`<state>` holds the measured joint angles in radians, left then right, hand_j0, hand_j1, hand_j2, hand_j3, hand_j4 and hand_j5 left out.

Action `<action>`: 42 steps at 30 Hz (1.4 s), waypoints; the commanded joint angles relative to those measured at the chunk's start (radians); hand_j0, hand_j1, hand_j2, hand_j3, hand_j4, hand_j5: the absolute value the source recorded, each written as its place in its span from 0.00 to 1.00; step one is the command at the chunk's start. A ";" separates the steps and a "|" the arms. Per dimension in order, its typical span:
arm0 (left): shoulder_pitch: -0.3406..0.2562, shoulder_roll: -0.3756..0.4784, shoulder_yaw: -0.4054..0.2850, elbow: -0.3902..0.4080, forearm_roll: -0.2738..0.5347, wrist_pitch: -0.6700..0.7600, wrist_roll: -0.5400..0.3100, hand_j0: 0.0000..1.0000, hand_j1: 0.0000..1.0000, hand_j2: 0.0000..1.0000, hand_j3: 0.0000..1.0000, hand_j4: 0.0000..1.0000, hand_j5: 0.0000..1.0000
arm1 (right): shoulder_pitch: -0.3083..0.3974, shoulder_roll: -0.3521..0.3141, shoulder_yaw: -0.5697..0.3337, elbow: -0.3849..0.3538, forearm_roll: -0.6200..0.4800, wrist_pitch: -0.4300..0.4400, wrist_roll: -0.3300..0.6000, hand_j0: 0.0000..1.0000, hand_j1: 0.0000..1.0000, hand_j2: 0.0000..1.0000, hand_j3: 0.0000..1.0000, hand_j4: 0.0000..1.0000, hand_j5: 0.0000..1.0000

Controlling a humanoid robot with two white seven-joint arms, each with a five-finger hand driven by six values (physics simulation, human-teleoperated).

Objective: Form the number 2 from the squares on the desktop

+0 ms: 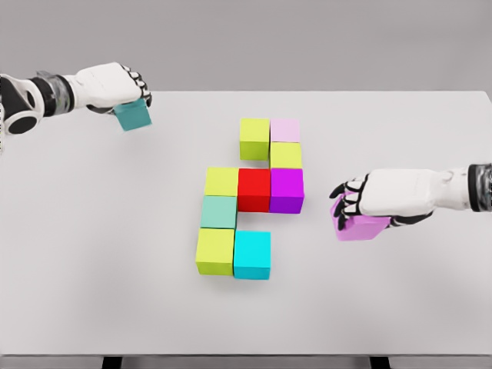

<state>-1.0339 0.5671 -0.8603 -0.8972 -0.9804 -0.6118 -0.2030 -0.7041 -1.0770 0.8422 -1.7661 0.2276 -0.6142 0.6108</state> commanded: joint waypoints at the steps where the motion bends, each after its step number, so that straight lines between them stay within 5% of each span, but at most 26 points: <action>1: 0.000 -0.026 0.001 0.004 0.003 0.001 0.001 0.66 0.66 0.66 0.66 0.66 0.66 | 0.003 0.011 0.003 -0.001 -0.033 0.003 0.000 0.69 0.69 0.69 0.69 0.69 0.69; 15: -0.034 -0.107 -0.020 -0.025 0.009 0.001 -0.001 0.66 0.66 0.66 0.66 0.66 0.66 | 0.066 0.084 0.009 -0.001 -0.031 0.003 0.000 0.70 0.70 0.70 0.70 0.70 0.70; 19: -0.029 -0.107 -0.023 -0.037 0.016 0.001 -0.001 0.66 0.66 0.66 0.66 0.66 0.66 | 0.061 0.088 0.009 -0.001 -0.031 0.003 0.000 0.98 0.98 0.98 0.98 0.98 0.98; 28: -0.018 -0.085 -0.025 -0.109 0.019 0.001 -0.001 0.67 0.67 0.67 0.67 0.67 0.67 | 0.058 0.080 -0.002 -0.001 -0.031 0.003 0.000 1.00 1.00 1.00 1.00 1.00 1.00; 34: 0.009 -0.044 -0.028 -0.203 0.019 0.001 -0.001 0.67 0.67 0.67 0.67 0.67 0.67 | 0.067 -0.118 -0.152 0.000 -0.197 0.003 0.000 1.00 1.00 1.00 1.00 1.00 1.00; 38: 0.017 -0.044 -0.036 -0.221 0.019 0.001 -0.001 0.68 0.68 0.68 0.68 0.68 0.68 | 0.075 -0.201 -0.196 0.014 -0.189 0.003 0.000 1.00 1.00 1.00 1.00 1.00 1.00; 42: 0.020 -0.049 -0.042 -0.221 0.019 0.001 -0.001 0.68 0.68 0.68 0.68 0.68 0.68 | 0.080 -0.212 -0.193 0.066 -0.111 0.003 0.000 1.00 1.00 1.00 1.00 1.00 1.00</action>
<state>-1.0140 0.5186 -0.9018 -1.1143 -0.9653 -0.6119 -0.2043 -0.6183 -1.2704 0.6544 -1.7214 0.0912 -0.6134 0.6112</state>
